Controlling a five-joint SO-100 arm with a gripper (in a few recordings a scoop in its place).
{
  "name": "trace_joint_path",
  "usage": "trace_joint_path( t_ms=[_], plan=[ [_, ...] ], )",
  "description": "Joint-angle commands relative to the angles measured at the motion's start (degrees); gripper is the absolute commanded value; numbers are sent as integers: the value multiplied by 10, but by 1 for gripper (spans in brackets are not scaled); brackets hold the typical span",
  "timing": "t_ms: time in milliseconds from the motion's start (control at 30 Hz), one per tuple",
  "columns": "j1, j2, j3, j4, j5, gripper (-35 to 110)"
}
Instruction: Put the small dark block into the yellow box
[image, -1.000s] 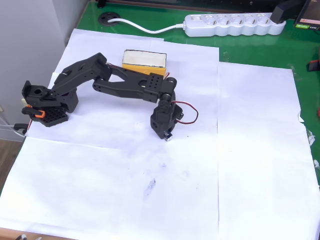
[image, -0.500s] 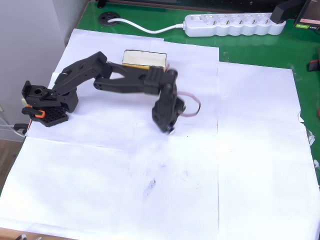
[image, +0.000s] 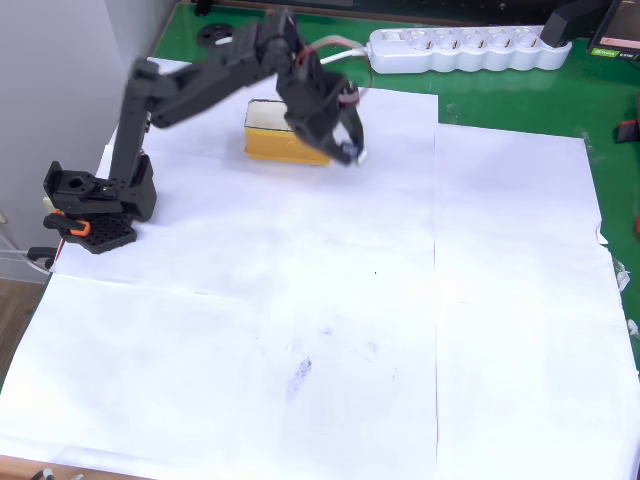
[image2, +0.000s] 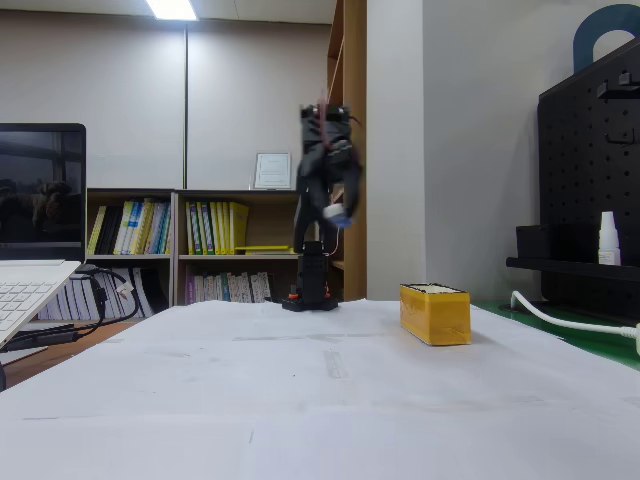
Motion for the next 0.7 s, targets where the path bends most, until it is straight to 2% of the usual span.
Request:
trace_joint_path(
  t_ms=[0, 300, 667],
  plan=[
    [-61, -112, -50, -31, 4, 0],
    [-189, -158, -192, -51, -4, 0],
    [-244, -72, -200, -41, -11, 0]
  ],
)
